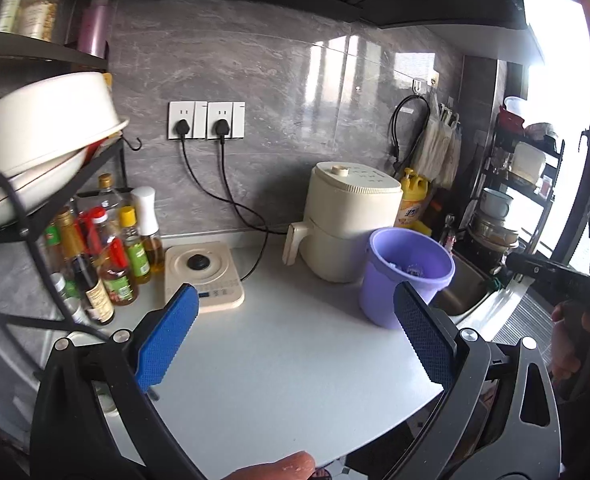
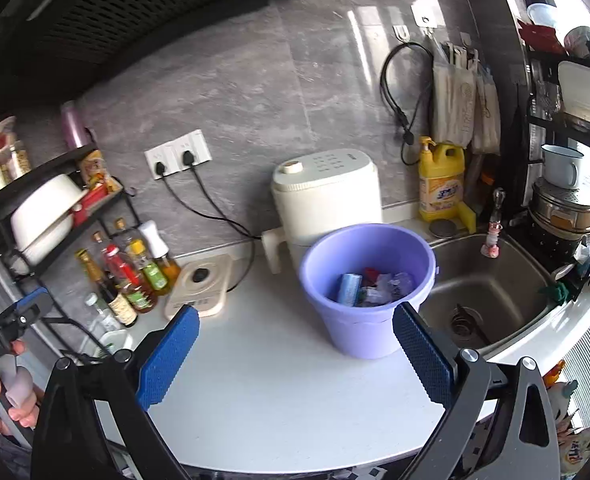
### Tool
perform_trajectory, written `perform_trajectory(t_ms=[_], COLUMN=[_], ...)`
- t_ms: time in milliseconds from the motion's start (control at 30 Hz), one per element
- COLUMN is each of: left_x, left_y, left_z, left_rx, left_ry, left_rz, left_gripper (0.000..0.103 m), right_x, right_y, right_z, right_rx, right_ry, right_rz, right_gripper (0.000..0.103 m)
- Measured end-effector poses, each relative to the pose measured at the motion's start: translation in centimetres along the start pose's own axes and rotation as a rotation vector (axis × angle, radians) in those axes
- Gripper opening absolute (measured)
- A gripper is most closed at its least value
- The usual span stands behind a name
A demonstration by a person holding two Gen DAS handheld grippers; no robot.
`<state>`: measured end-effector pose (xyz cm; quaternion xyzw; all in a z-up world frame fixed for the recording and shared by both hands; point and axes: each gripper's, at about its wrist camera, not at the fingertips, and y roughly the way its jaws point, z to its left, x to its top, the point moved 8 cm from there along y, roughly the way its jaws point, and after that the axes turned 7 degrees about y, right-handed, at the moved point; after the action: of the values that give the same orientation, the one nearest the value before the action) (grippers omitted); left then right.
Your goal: Collect trash
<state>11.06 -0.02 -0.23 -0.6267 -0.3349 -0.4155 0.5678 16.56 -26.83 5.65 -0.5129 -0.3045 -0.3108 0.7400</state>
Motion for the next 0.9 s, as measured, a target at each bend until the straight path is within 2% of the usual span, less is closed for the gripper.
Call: perform_trajectory(t_ms=[367, 533, 900], left_x=[-2.2, -2.8, -2.8], left_y=[-5.1, -6.5, -8.1], left_z=[0.0, 0.3, 0.7], left_rx=[0.025, 0.016, 0.039], left_ry=[0.013, 0.0, -0.013], left_rz=[-0.018, -0.026, -0.06], left_gripper=[0.097, 0.097, 0.097], right_x=[-2.6, -3.8, -4.2], right_y=[-4.7, -5.6, -6.8], right_z=[3.7, 4.5, 5.9], right_rx=[0.083, 0.082, 0.091], right_ry=[-0.041, -0.047, -0.092], right_rz=[-0.016, -0.01, -0.032], right_gripper=[0.095, 0.095, 0.095])
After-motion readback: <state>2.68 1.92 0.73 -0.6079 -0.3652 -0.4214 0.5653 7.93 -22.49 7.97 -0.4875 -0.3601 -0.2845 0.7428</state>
